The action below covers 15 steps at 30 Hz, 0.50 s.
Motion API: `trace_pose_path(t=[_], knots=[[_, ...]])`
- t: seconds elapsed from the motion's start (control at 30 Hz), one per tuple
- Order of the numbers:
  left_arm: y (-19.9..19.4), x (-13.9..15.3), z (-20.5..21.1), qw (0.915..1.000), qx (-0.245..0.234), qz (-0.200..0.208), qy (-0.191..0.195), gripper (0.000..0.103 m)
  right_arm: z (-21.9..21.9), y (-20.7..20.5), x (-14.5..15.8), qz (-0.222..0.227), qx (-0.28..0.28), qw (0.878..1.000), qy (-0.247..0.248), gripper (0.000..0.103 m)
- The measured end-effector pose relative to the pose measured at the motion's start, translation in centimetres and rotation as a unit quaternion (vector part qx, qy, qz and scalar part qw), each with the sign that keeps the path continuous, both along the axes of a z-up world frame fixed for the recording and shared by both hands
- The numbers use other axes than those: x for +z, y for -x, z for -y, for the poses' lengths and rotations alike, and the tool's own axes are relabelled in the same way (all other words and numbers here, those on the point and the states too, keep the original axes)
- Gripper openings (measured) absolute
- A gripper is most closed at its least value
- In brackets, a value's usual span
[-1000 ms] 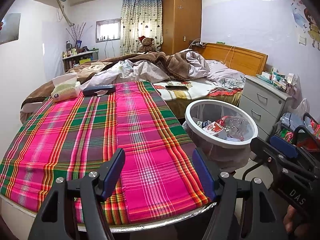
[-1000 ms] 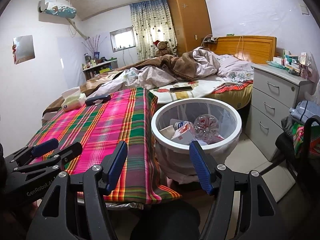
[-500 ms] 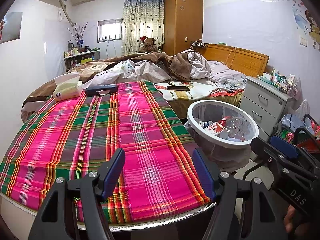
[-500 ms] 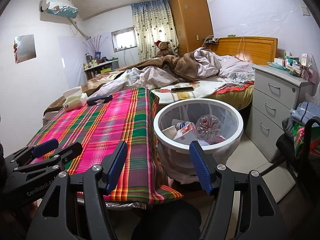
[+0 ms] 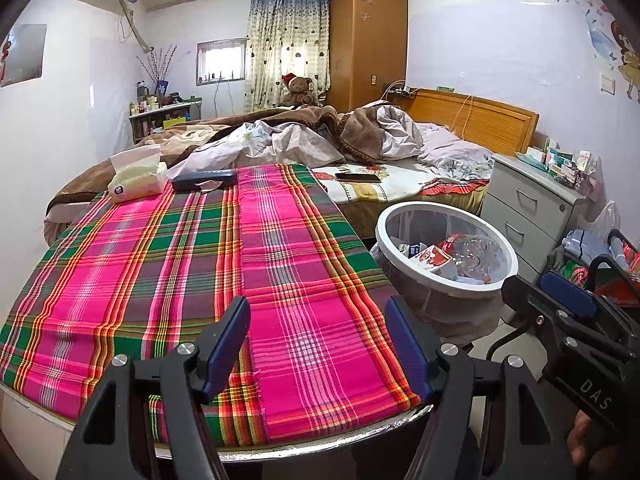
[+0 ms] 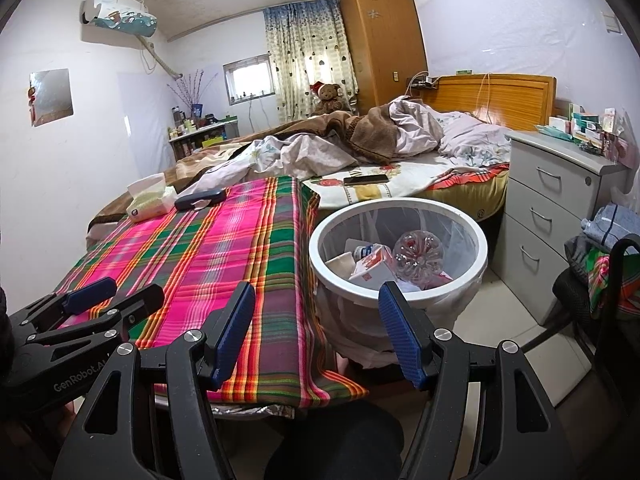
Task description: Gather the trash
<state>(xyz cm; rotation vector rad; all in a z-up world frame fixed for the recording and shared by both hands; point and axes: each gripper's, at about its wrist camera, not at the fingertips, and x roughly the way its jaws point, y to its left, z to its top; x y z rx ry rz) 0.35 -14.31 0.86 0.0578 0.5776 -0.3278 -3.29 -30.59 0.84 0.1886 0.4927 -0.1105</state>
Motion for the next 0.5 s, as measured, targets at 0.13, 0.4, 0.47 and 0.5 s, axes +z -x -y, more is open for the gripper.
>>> trace_pose_path(t=[0.13, 0.4, 0.47, 0.5], knots=[[-0.01, 0.02, -0.12, 1.0000, 0.000, 0.000, 0.001, 0.071, -0.07, 0.02, 0.10, 0.001, 0.001, 1.000, 0.000, 0.066], [0.04, 0.09, -0.47, 1.0000, 0.003, 0.000, 0.003, 0.071, -0.39, -0.13, 0.24, 0.001, 0.005, 1.000, 0.000, 0.066], [0.08, 0.10, -0.52, 1.0000, 0.004, 0.000, 0.004, 0.071, -0.46, -0.18, 0.22, 0.000, 0.005, 1.000, 0.001, 0.066], [0.07, 0.09, -0.46, 1.0000, 0.004, 0.000, 0.003, 0.071, -0.46, -0.17, 0.22, 0.000, 0.005, 1.000, 0.000, 0.066]])
